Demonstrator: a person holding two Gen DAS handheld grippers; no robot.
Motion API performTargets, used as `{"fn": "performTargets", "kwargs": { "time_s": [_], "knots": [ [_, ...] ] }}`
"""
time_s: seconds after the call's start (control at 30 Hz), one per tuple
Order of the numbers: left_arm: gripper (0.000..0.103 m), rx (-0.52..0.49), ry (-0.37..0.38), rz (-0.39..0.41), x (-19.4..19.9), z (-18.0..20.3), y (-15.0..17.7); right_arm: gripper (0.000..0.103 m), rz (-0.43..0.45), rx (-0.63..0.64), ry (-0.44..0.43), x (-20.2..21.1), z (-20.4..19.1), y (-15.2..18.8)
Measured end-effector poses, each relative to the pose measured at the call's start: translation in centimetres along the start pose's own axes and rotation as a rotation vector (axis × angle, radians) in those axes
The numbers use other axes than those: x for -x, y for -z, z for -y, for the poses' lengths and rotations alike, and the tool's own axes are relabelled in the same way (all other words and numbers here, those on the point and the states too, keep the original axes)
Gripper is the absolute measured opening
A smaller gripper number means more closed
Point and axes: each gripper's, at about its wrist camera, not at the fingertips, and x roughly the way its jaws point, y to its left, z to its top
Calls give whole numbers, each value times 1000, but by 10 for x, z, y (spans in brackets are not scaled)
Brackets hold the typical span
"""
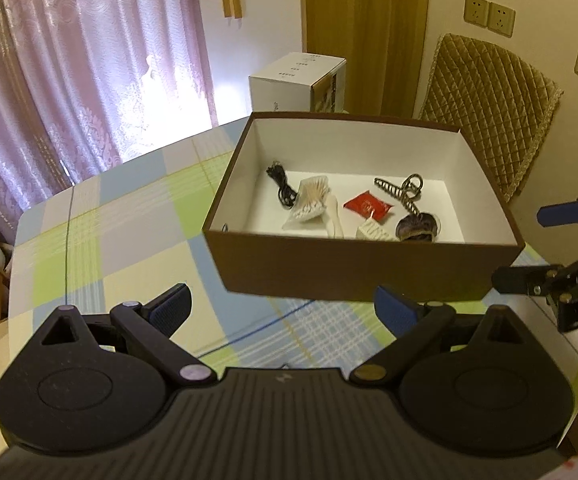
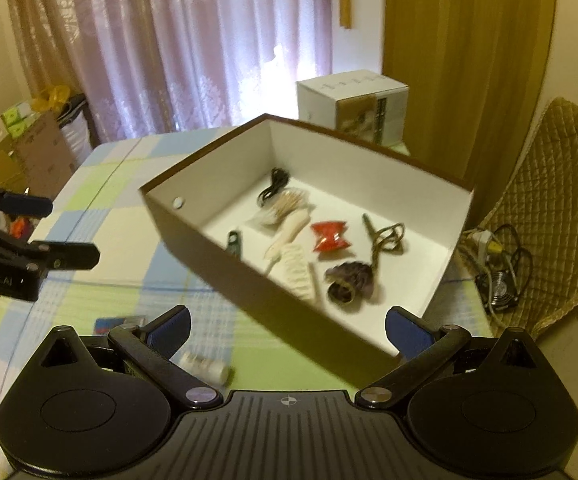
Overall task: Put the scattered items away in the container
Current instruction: 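Move both tools back toward the toothpick box and white bottle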
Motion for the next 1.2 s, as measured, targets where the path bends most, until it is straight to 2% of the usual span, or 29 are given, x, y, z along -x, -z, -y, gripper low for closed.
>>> {"fn": "performTargets", "kwargs": {
  "time_s": [0.27, 0.57, 0.87, 1.03, 1.2],
  "knots": [
    [96, 39, -9, -17, 9, -7, 28, 101, -18, 3, -50, -5, -19, 32],
    [96, 39, -60, -69, -3, -10, 61, 101, -88, -3, -66, -26, -29, 59],
    [96, 34, -39, -127, -20, -16, 90, 101, -160, -24, -50, -45, -27, 77],
    [95, -6, -5, -151, -34, -17, 100, 101, -202, -31, -43, -55, -22, 89],
    [95, -109, 36, -164, -54, -15, 106, 101, -232, -42, -30, -61, -15, 97]
  ]
}}
